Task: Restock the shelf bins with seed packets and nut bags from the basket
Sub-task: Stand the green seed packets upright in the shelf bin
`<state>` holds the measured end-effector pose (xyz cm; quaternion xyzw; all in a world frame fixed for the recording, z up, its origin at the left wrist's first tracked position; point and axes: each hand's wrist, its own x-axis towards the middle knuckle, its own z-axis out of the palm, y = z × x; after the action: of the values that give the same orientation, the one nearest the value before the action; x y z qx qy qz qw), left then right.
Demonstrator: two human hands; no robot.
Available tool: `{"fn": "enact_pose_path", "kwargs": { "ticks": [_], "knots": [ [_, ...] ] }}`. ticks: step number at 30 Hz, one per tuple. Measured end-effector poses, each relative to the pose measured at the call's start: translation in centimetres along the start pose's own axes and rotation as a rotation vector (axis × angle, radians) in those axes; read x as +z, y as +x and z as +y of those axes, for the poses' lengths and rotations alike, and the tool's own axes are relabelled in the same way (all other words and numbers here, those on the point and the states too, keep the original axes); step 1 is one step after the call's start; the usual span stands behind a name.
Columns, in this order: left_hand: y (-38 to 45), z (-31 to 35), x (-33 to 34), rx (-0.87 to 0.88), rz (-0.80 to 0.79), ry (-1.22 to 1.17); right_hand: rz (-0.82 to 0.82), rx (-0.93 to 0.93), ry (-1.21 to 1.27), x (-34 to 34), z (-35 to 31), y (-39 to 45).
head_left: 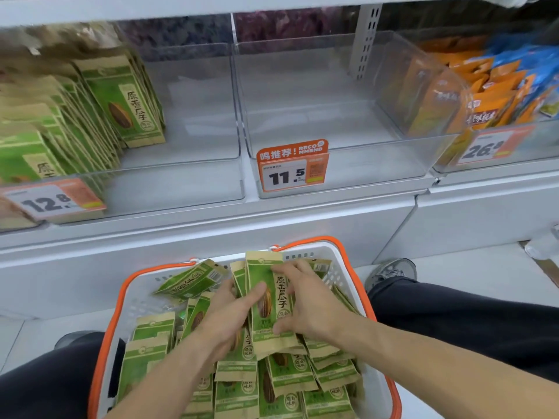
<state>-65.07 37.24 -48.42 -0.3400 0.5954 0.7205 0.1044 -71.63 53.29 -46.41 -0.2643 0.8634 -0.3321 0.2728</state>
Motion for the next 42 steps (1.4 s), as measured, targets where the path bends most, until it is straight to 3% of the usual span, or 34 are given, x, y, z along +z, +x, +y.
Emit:
{"fn": "enact_pose_path", "kwargs": {
  "ticks": [4, 7, 12, 15, 17, 21, 26, 30, 34, 38, 42],
  "knots": [
    [-1.6, 4.3, -2.7, 0.112, -0.008, 0.022, 0.123, -0.173, -0.017, -1.3, -3.4, 0.3],
    [-3.3, 7.9, -4.9, 0.170, -0.072, 0.076, 0.260, -0.176, 0.066, -3.1, -6.2, 0.7],
    [-6.8, 13.3, -7.5, 0.310, -0.250, 0.302, 0.024, -0.190, 0.186, -5.9, -10.5, 1.6],
    [-8.4, 15.5, -8.9, 0.340, -0.326, 0.377, 0.065, -0.298, 0.105, -5.4, -12.9, 1.3],
    [-9.0, 16.2, -9.2, 0.388, -0.295, 0.399, 0.109, -0.324, 0.111, -5.1, -14.4, 1.4],
    [-8.8, 16.1, -9.8, 0.582, -0.079, 0.397, 0.119, -0.393, 0.058, -5.2, -16.9, 3.0],
    [-8.8, 16.6, -11.5, 0.761, 0.014, 0.369, 0.116, -0.442, 0.179, -5.9, -19.2, 5.2],
    [-8.8, 18.4, -13.3, 0.954, 0.220, 0.400, 0.341, -0.617, 0.214, -6.5, -21.3, 6.2],
    [-7.9, 19.6, -15.7, 1.098, 0.563, 0.451, 0.630, -0.821, 0.044, -7.4, -22.4, 8.2],
    [-6.7, 19.7, -17.4, 1.082, 0.859, 0.541, 0.592, -0.737, -0.184, -7.7, -23.0, 11.7],
    [-5.4, 18.9, -18.2, 0.991, 0.948, 0.754, 0.511, -0.557, -0.199, -7.2, -24.0, 16.6]
  ]
}}
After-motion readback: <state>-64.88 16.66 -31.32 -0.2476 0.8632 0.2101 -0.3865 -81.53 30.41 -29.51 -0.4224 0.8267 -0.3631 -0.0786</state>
